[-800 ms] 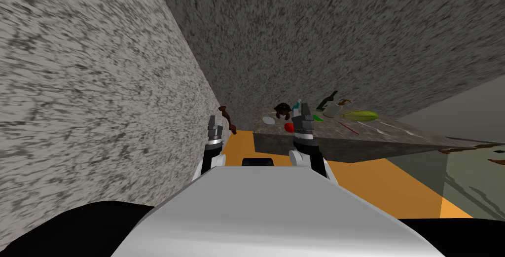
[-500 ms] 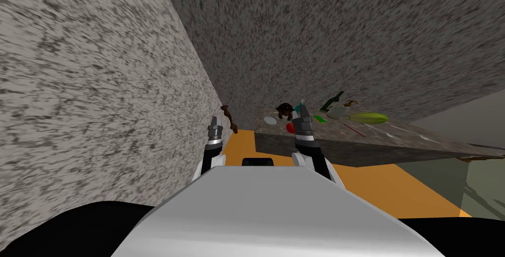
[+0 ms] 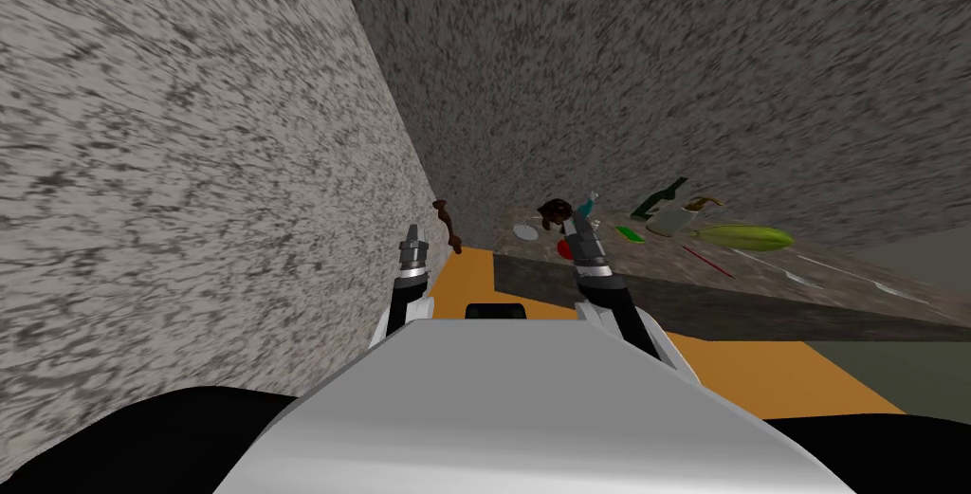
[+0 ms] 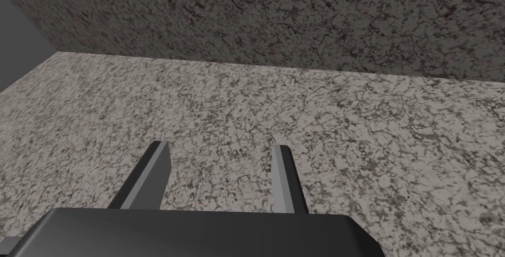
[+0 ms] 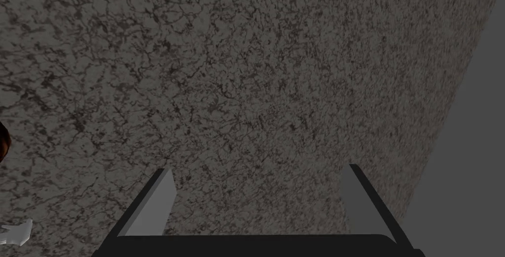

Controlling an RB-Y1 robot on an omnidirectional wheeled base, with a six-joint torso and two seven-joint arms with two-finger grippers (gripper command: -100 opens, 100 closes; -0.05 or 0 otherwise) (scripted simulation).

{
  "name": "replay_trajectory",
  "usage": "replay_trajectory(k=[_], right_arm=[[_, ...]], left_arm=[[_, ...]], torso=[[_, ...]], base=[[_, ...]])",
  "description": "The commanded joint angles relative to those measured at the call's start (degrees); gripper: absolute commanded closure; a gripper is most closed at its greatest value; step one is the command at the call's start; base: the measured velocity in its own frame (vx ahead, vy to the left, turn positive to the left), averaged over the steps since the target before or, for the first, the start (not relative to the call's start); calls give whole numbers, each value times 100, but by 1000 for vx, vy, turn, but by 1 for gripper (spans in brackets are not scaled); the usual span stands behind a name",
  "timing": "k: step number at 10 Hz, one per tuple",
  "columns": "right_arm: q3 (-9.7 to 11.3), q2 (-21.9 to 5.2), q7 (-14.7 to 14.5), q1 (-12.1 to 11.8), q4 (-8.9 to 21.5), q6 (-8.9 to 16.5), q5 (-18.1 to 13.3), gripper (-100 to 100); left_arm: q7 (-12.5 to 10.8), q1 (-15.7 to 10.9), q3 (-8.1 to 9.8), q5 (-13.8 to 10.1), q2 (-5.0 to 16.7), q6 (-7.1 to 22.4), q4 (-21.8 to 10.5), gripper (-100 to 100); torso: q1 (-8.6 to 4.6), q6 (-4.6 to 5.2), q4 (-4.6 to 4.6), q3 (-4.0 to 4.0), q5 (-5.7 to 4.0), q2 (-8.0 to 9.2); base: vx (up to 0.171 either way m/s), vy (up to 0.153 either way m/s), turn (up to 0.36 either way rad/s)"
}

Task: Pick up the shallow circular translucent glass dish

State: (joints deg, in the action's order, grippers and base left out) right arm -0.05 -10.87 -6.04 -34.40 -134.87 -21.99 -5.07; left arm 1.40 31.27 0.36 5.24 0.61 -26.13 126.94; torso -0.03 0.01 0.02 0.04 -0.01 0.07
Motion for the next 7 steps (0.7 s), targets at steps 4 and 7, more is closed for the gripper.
replay_trajectory(k=[4,7], right_arm=[[-351,-792,37,-377,131,17,6,-100],[-477,-1135,52,-520,168,21,11,-100]], left_arm=[[0,0,0,0,0,0,0,0],[0,-1,0,0,0,0,0,0]], torso=[[0,-1,1,1,0,1],[1,-3,0,0,0,0]], base=[[-23,3,164],[-18,1,135]])
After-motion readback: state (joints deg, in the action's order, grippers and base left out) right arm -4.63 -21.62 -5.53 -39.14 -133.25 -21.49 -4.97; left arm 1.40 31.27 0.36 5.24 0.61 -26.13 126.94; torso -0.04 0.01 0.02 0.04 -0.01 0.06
